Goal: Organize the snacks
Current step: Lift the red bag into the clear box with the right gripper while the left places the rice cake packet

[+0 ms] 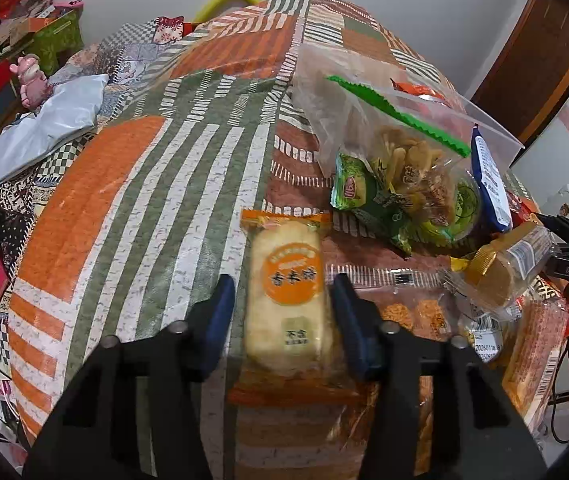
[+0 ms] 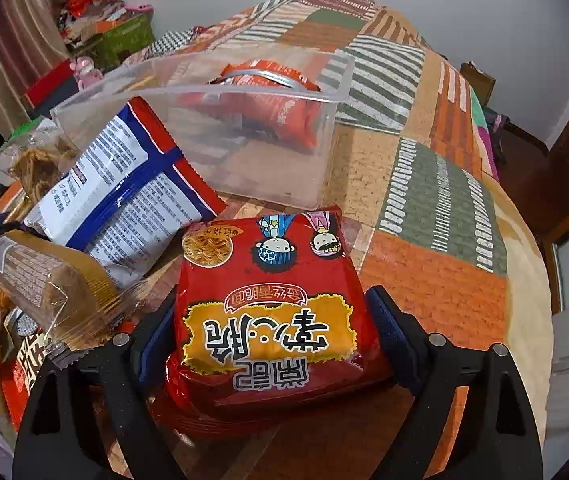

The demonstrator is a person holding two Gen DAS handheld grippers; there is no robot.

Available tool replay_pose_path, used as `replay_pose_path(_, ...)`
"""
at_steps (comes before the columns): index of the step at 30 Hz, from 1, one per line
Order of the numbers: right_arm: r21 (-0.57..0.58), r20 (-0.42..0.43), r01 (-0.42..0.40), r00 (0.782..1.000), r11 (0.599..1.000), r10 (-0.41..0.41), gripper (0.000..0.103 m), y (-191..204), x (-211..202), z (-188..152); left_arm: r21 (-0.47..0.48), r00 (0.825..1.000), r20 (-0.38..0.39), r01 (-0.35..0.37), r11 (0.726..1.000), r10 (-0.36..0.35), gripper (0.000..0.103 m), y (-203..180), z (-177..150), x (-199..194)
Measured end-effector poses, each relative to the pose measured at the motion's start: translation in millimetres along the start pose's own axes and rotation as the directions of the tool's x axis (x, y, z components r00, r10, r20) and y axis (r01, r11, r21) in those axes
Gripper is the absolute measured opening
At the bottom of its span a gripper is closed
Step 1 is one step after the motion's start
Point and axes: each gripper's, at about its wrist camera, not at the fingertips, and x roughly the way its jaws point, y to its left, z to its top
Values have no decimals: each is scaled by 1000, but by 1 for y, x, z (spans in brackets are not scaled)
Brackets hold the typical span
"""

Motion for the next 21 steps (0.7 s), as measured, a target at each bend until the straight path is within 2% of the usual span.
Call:
replay_pose_path(1,1,6,-1,1000,1000,1,85,0,-1,-1,3,1000,-3,4,1000,-4,38,-1,0,1)
replay_pose_path(8,11,63,-1,998,1000,1,82,0,-17,-2,27,999,43,-21,999,20,36,-7,-3,-15)
replay_pose_path(10,4,77,-1,997,1000,1,72,2,-22,-2,26,998,58,-19,999,17,35,-8,-2,-23)
replay_pose_path(21,17,117,-19,993,1000,17,67,3,-39,-3,41,983,183,-38,998,30,35,-22,9,-78)
